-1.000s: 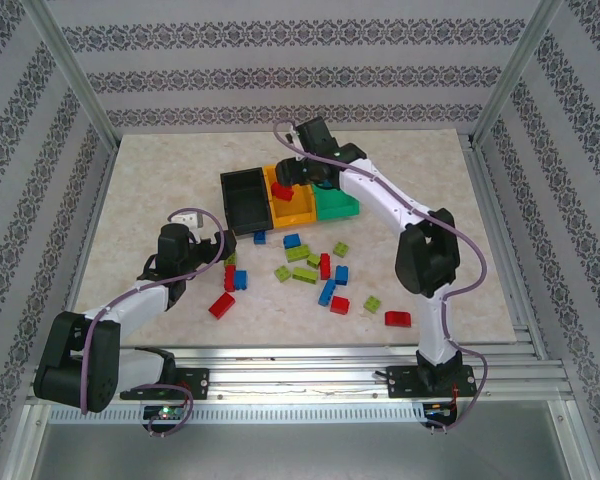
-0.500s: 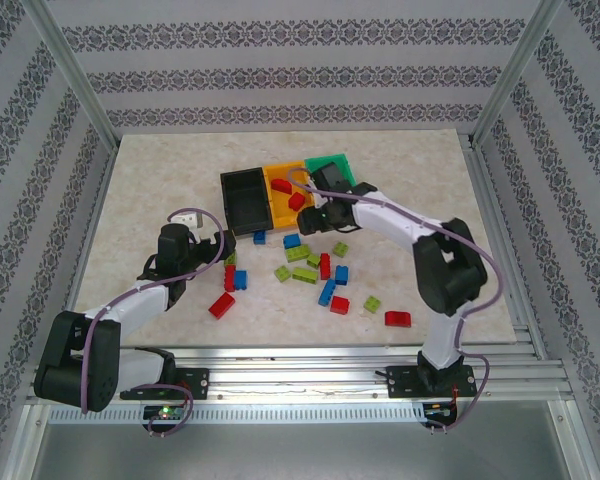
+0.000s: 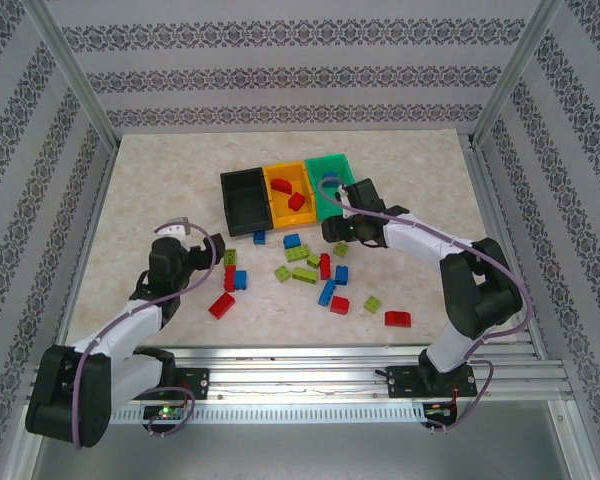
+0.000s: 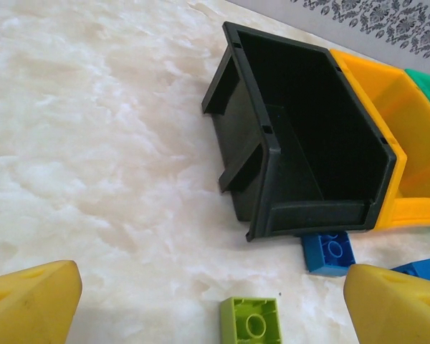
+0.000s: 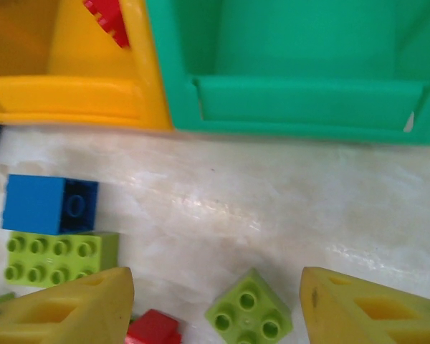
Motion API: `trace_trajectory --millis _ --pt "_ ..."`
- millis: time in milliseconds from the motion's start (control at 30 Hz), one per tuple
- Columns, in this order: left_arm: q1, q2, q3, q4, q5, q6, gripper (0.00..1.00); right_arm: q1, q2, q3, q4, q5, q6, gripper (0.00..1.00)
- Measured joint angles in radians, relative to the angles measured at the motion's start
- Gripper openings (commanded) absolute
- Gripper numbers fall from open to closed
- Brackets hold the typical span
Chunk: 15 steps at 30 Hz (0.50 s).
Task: Sort the legos into containers by color
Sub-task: Move the lego to the center of the table.
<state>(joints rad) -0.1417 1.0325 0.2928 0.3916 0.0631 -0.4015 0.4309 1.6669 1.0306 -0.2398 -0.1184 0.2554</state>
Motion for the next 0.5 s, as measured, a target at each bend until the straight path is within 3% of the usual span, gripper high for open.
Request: trace_trajectory --millis 267,500 --pt "0.000 -0.151 0.019 -0.117 -0.003 -0.015 0.91 0.001 -0.026 -0.145 0.142 -0.002 0.008 0.63" --pt "0.000 -0.176 0.114 -0.413 0.139 -0.121 0.90 0.001 -0.033 -0.163 0.219 -0.008 0.027 0.63"
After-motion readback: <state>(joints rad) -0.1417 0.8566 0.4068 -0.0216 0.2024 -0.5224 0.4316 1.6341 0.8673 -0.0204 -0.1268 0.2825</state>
